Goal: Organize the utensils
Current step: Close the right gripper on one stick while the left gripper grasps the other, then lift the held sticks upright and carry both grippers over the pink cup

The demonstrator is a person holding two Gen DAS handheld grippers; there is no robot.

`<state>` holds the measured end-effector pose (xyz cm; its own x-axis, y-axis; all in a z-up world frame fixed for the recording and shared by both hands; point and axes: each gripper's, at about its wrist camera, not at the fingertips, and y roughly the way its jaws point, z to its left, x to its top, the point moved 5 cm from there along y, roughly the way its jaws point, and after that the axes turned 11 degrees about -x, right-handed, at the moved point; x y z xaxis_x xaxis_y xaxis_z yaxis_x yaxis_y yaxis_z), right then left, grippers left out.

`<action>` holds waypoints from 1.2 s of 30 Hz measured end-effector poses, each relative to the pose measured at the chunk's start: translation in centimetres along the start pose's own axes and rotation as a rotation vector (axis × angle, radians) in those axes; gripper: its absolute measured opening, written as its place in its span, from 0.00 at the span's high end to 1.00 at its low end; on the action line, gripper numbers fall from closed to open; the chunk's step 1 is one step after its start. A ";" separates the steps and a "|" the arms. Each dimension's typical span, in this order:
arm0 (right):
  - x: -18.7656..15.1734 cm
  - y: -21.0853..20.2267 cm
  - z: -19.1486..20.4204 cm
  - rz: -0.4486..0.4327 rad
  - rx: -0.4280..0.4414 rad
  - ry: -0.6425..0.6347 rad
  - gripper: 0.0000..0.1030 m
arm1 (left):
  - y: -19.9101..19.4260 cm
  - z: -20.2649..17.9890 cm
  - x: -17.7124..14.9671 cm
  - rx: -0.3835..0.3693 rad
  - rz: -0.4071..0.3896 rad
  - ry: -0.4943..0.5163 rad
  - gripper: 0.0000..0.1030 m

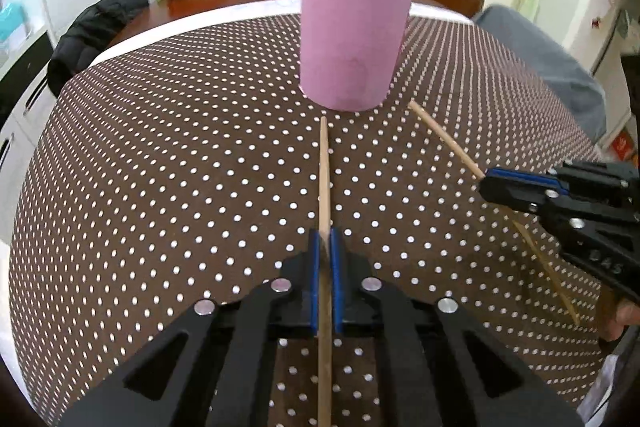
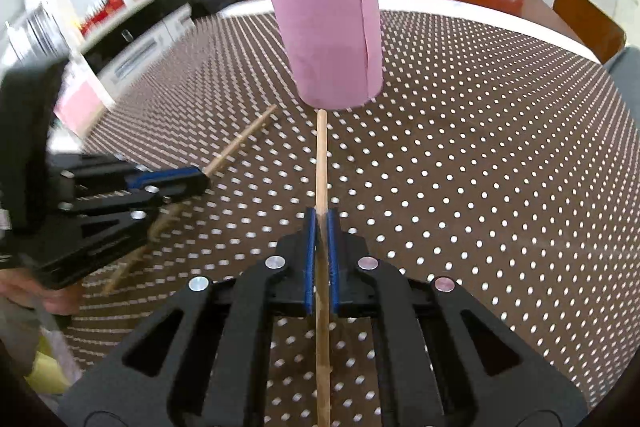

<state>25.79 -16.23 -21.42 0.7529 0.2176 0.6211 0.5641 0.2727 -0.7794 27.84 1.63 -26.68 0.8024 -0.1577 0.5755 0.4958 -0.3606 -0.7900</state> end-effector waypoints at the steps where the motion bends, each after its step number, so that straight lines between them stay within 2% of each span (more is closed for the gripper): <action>1: 0.0 -0.5 -0.2 -0.011 0.020 0.012 0.94 | -0.5 0.0 0.0 -0.004 -0.017 -0.009 0.95; 4: 0.5 -2.3 -0.2 -0.060 0.076 0.037 0.94 | -2.1 -0.1 0.3 -0.004 -0.067 -0.024 0.95; 11: 3.3 -5.6 -0.5 -0.189 0.143 0.067 0.94 | -6.1 -1.0 2.3 0.009 -0.197 -0.012 0.95; 17: 7.0 -8.4 -0.8 -0.327 0.155 0.101 0.94 | -9.0 -2.0 5.3 0.005 -0.299 0.014 0.95; 20: 9.2 -9.8 -1.0 -0.405 0.148 0.113 0.94 | -11.0 -2.4 6.5 0.001 -0.364 0.027 0.95; 23: 11.7 -11.1 -1.7 -0.482 0.140 0.129 0.94 | -12.9 -2.9 9.2 -0.007 -0.455 0.044 0.95; 29: 16.7 -12.5 -2.6 -0.588 0.142 0.157 0.94 | -14.1 -3.1 14.3 -0.072 -0.592 0.036 0.95; 36: 21.6 -12.4 -3.3 -0.717 0.122 0.211 0.94 | -14.3 -2.9 19.3 -0.185 -0.762 0.017 0.95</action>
<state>36.13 -18.05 1.39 0.2713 -0.2325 0.9340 0.9078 0.3842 -0.1681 35.29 1.02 -3.67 0.2571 0.1810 0.9493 0.8432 -0.5219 -0.1288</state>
